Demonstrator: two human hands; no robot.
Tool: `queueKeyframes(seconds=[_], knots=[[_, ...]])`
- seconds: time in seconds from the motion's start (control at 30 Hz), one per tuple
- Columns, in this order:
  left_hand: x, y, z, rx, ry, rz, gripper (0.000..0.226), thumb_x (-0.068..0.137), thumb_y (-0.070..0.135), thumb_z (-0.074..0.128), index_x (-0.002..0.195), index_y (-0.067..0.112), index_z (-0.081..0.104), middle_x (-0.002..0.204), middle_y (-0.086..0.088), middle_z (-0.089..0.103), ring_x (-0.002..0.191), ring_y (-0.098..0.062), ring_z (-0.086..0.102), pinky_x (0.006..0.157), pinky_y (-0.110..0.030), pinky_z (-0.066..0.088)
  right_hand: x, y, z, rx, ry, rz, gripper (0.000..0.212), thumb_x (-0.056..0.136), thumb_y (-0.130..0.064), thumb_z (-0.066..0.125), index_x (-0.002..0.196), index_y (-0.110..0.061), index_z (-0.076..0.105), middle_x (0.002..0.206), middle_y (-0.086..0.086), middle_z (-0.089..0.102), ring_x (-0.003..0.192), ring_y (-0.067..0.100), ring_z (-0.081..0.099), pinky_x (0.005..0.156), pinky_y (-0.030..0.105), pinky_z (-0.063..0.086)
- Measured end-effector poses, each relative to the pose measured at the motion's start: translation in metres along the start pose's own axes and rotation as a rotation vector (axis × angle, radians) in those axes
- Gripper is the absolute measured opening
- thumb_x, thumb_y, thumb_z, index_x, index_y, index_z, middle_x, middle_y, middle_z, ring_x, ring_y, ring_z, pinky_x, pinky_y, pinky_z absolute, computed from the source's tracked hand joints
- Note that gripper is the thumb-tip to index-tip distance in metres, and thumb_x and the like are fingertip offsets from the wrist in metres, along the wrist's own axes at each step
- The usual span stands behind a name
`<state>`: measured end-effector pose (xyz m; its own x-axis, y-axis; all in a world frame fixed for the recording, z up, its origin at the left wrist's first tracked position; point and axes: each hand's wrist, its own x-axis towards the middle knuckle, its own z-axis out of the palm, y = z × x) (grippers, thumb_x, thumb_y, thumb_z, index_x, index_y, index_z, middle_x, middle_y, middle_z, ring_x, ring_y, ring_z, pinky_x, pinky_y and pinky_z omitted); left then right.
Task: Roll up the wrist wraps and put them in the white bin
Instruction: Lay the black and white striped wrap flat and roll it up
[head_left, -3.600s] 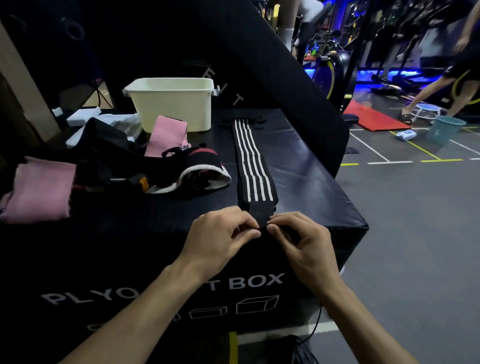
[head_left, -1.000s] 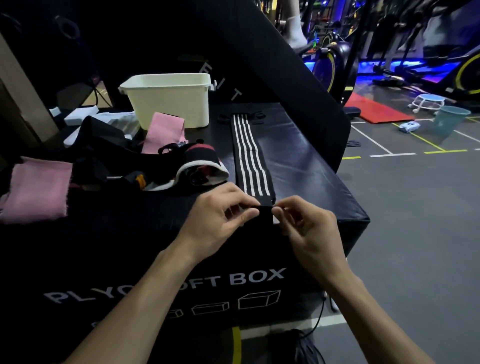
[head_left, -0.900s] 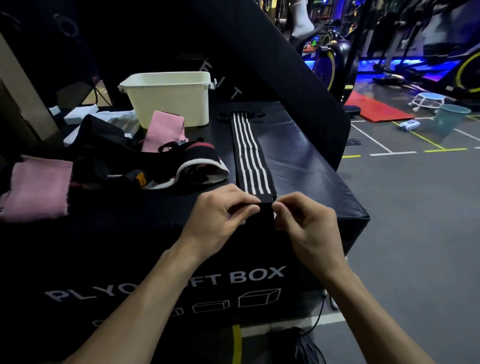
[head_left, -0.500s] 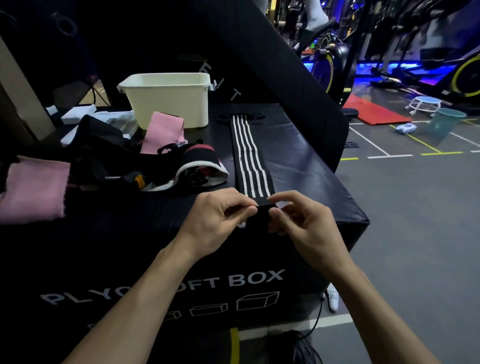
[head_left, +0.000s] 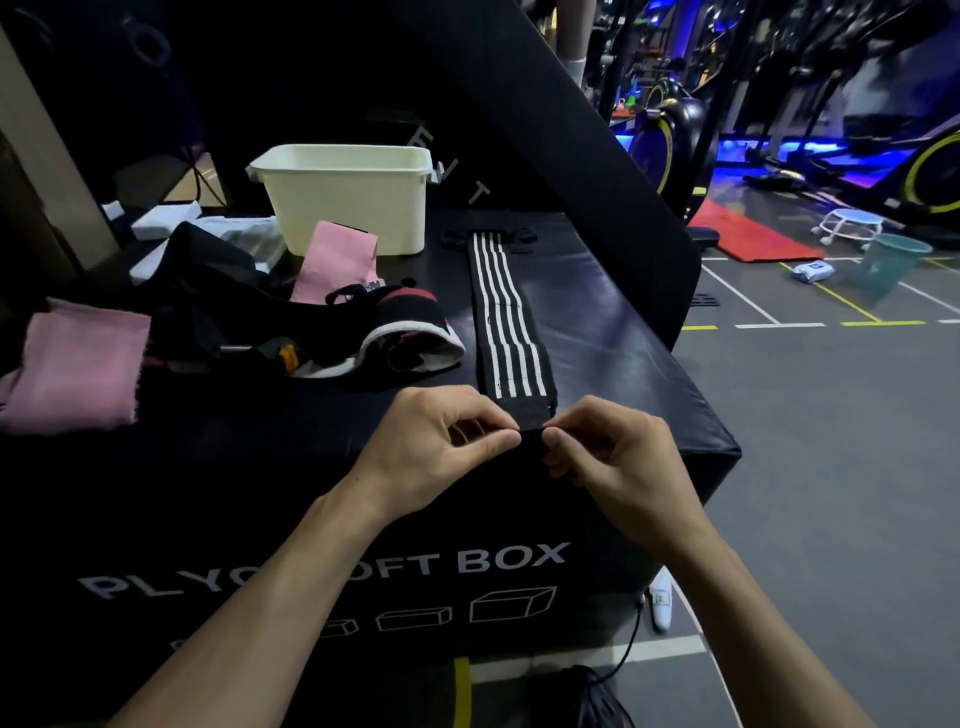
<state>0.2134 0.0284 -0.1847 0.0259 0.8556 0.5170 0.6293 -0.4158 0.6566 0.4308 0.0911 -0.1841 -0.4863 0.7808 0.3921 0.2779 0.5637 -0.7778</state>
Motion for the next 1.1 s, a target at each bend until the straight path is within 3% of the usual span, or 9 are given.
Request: queueKeyframes(seconds=[0.23,0.37,0.53,0.7,0.83,0.97,1.1], knots=[[-0.005,-0.001,0.003,0.061,-0.053,0.012,0.005,0.087,0.024,0.082,0.09,0.021,0.082,0.086,0.012,0.074,0.083,-0.007,0.072,0.076,-0.03,0.056,-0.004,-0.006,-0.01,0.058,-0.176,0.178,0.004,0.092,-0.021,0.074,0.089,-0.019,0.072,0.076,0.003,0.076,0.069,0.019,0.075,0.061,0.033,0.059],[-0.01,-0.001,0.005,0.096,-0.09,-0.041,0.003,0.086,0.032,0.082,0.087,0.03,0.081,0.087,0.015,0.071,0.087,-0.009,0.068,0.08,-0.035,0.055,-0.005,-0.007,-0.01,-0.021,-0.183,0.191,0.008,0.092,-0.02,0.075,0.084,-0.02,0.073,0.07,0.002,0.075,0.063,0.017,0.073,0.06,0.026,0.054],[-0.01,0.003,0.011,0.167,-0.072,-0.29,0.008,0.08,0.046,0.083,0.077,0.04,0.078,0.088,0.017,0.062,0.101,-0.004,0.051,0.092,-0.037,0.051,0.002,-0.006,-0.001,-0.149,-0.174,0.283,0.017,0.09,-0.027,0.074,0.075,-0.018,0.071,0.063,0.0,0.071,0.054,0.015,0.069,0.06,0.03,0.057],[0.001,0.017,0.024,0.353,-0.042,-0.439,0.021,0.078,0.048,0.076,0.066,0.032,0.071,0.087,0.013,0.059,0.104,-0.011,0.047,0.101,-0.036,0.04,0.012,-0.01,0.006,-0.267,-0.151,0.401,0.019,0.081,-0.028,0.071,0.067,-0.015,0.068,0.058,-0.001,0.071,0.053,0.011,0.07,0.069,0.035,0.061],[0.004,0.016,0.03,0.474,-0.016,-0.406,0.034,0.078,0.057,0.071,0.061,0.03,0.061,0.083,0.014,0.057,0.099,-0.013,0.047,0.094,-0.031,0.035,0.016,-0.012,0.008,-0.289,-0.145,0.452,0.018,0.074,-0.03,0.071,0.064,-0.015,0.067,0.057,-0.002,0.071,0.056,0.012,0.071,0.071,0.043,0.063],[-0.002,0.009,0.025,0.452,0.014,-0.245,0.026,0.08,0.057,0.073,0.077,0.034,0.062,0.082,0.017,0.057,0.092,-0.007,0.048,0.087,-0.029,0.032,0.017,-0.012,0.008,-0.275,-0.153,0.482,0.017,0.075,-0.028,0.072,0.067,-0.014,0.07,0.056,-0.001,0.071,0.057,0.011,0.071,0.073,0.043,0.063],[-0.009,-0.001,0.023,0.399,-0.024,0.021,0.009,0.086,0.041,0.078,0.09,0.035,0.074,0.091,0.018,0.063,0.087,-0.006,0.052,0.079,-0.037,0.049,0.017,-0.012,0.008,-0.277,-0.16,0.498,0.017,0.076,-0.027,0.072,0.067,-0.013,0.07,0.056,-0.001,0.071,0.058,0.01,0.071,0.075,0.041,0.062]])
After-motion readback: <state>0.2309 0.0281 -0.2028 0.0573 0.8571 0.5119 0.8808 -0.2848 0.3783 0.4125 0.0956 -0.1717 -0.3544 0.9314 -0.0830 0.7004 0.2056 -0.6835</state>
